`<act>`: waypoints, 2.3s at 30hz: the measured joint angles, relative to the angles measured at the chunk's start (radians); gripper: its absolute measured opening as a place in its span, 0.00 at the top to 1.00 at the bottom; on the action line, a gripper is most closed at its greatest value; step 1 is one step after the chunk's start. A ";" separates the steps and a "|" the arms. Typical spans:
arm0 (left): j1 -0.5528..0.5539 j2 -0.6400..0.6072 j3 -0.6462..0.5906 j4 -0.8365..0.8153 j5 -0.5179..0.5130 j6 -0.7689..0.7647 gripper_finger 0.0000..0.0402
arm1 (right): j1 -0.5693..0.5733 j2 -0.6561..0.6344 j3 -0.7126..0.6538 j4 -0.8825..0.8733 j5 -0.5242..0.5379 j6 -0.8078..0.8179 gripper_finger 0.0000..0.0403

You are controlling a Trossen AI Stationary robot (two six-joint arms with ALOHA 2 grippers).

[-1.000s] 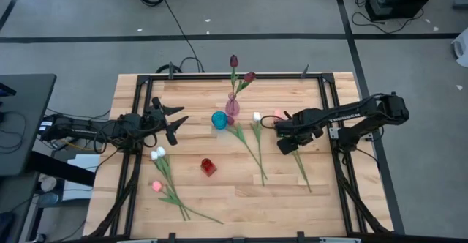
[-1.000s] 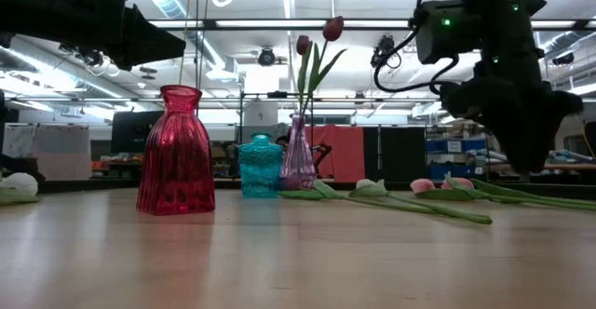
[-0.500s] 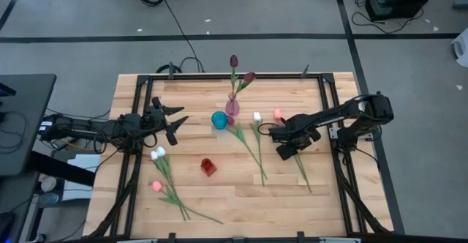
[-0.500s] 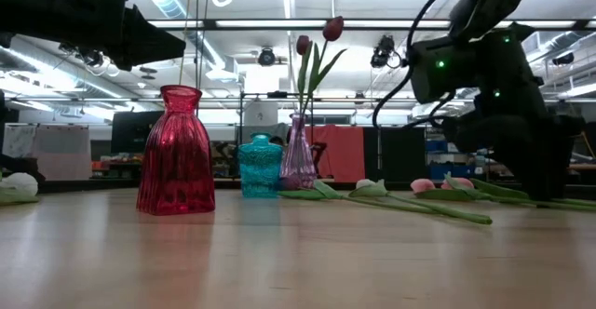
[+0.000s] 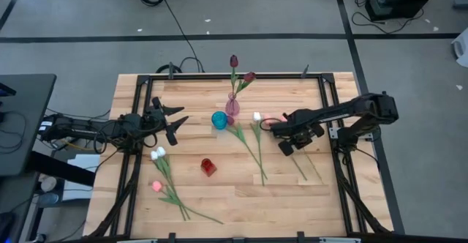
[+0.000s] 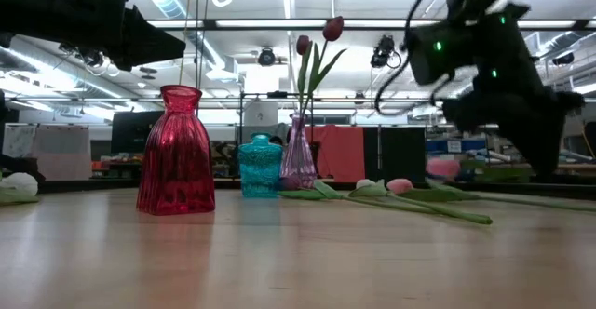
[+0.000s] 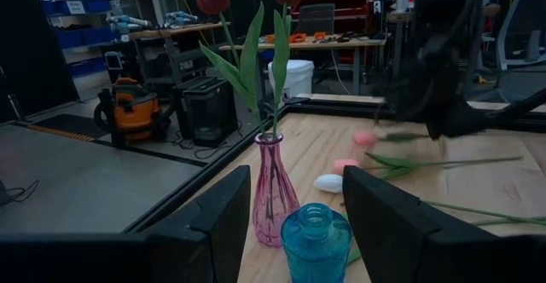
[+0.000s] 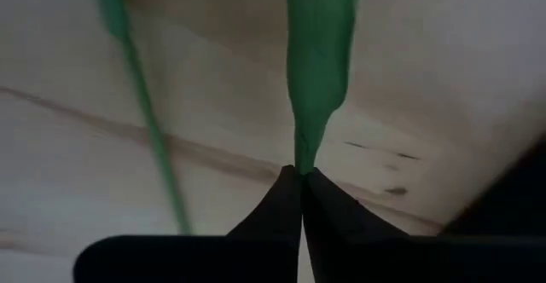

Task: Sort flowers into vase by color
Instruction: Put the pink flower into the blue vase

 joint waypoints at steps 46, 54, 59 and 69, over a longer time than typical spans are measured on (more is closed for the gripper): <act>0.000 0.000 0.000 0.019 0.000 0.025 0.52 | 0.041 0.165 0.278 1.702 0.419 -1.204 0.98; 0.000 0.000 0.000 0.019 0.000 0.026 0.52 | 0.042 0.164 0.361 1.507 0.469 -1.220 0.98; 0.000 0.000 0.000 0.019 0.000 0.026 0.52 | 0.038 0.177 0.361 1.497 0.468 -1.213 0.98; 0.000 0.000 0.000 0.015 0.000 0.026 0.52 | -0.001 0.246 0.362 1.494 0.431 -1.158 0.95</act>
